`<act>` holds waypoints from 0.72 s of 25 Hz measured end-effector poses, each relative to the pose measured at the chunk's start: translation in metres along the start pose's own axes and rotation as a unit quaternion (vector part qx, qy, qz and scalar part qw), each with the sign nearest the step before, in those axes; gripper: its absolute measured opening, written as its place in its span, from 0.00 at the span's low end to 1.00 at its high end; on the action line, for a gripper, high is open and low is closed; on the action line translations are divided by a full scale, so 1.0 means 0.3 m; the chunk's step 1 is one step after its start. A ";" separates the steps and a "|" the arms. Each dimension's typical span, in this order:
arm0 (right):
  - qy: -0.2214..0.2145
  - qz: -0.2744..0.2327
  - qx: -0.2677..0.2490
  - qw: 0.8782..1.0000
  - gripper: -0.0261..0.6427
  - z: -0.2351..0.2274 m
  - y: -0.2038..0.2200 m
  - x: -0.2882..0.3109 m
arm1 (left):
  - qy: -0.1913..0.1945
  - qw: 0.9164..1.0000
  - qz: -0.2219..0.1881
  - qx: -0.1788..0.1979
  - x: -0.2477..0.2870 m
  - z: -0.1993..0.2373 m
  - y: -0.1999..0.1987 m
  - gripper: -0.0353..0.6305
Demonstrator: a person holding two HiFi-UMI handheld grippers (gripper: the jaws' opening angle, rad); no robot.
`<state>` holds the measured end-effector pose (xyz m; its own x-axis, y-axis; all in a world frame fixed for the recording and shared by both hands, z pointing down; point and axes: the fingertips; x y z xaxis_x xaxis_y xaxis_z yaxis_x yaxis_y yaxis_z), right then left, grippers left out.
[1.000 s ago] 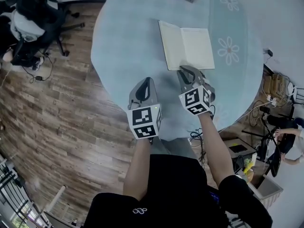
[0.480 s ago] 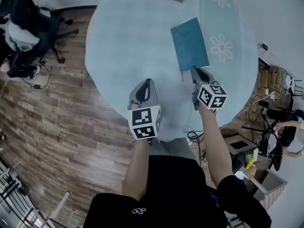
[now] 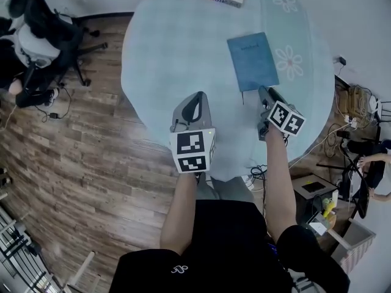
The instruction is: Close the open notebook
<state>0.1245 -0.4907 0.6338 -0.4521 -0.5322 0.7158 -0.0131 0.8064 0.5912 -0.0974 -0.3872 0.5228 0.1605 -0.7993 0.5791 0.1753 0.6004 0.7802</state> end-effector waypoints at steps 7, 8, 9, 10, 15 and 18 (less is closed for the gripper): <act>-0.052 -0.175 -0.108 0.977 0.20 0.300 -0.236 -0.343 | 0.004 0.995 -0.086 0.059 -0.168 -0.009 -0.272 0.06; -0.059 -0.200 -0.127 0.970 0.18 0.360 -0.274 -0.394 | 0.005 0.993 -0.100 0.068 -0.201 -0.007 -0.313 0.06; -0.066 -0.224 -0.144 0.962 0.13 0.417 -0.310 -0.443 | 0.004 0.991 -0.113 0.075 -0.235 -0.006 -0.351 0.06; -0.072 -0.246 -0.159 0.953 0.09 0.469 -0.342 -0.491 | 0.004 0.989 -0.126 0.082 -0.267 -0.008 -0.386 0.06; -0.117 -0.315 -0.204 0.919 0.05 0.628 -0.417 -0.675 | 0.007 0.975 -0.187 0.124 -0.388 -0.055 -0.512 0.06; -0.132 -0.293 -0.221 0.921 0.05 0.670 -0.401 -0.654 | 0.006 0.971 -0.197 0.132 -0.398 -0.059 -0.531 0.06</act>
<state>0.0356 -0.4315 0.3476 -0.6845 -0.7142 0.1459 0.0152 0.1861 0.9824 -0.1273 -0.3871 0.3250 0.1425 -0.9646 0.2218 -0.0302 0.2197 0.9751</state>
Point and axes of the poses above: the fingertips, and each gripper's own axes: x forward along the fingers, z to its left, y out of its underside, and after that the axes turned 11 degrees about z, right-handed
